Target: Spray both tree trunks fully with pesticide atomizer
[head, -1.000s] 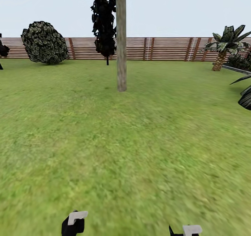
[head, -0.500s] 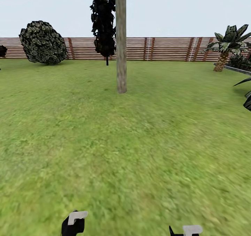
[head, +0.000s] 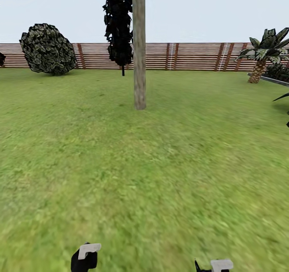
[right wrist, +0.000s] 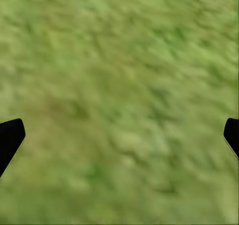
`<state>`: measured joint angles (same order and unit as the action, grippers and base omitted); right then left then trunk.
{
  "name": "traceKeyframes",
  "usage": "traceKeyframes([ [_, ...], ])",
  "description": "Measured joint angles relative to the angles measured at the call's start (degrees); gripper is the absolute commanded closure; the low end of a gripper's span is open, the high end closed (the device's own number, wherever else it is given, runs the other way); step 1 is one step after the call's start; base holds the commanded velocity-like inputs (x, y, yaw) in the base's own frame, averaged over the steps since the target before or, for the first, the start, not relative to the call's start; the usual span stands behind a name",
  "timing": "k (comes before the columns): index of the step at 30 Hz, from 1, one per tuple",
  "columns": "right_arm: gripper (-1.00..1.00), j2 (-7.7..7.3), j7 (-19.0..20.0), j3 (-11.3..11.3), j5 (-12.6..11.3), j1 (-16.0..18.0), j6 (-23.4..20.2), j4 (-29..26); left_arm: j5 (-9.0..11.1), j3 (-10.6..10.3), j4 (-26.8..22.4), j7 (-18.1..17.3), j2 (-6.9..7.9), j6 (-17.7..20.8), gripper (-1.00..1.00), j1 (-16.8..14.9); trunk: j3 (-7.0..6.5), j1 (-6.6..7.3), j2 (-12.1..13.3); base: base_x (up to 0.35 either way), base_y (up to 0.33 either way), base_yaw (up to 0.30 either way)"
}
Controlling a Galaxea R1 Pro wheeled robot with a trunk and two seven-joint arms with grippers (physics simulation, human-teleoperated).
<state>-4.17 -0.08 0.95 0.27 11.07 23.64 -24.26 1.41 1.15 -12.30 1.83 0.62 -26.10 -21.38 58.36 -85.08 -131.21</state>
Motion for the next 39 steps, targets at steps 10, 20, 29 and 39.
traceKeyframes([
  [10,-1.0,0.03,0.0,0.02,0.07,0.0,-0.04,0.08,-0.07,0.0,0.0,0.0,0.0,0.0,1.0,-0.02,0.0,0.0,0.0,0.341,0.0,0.0],
  [20,-1.0,0.04,0.0,0.02,0.08,0.0,-0.08,0.09,-0.09,0.0,0.0,0.0,0.0,0.0,1.0,0.0,0.0,0.0,0.0,0.341,0.0,0.0],
  [29,-1.0,0.04,0.0,0.02,0.08,0.0,-0.08,0.09,-0.09,0.0,0.0,0.0,0.0,0.0,1.0,-0.03,0.0,0.0,0.0,0.341,0.0,0.0],
  [39,-1.0,0.04,0.0,0.02,0.06,0.0,-0.08,0.08,-0.09,0.0,0.0,0.0,0.0,0.0,1.0,-0.02,0.0,0.0,0.0,0.341,0.0,0.0],
])
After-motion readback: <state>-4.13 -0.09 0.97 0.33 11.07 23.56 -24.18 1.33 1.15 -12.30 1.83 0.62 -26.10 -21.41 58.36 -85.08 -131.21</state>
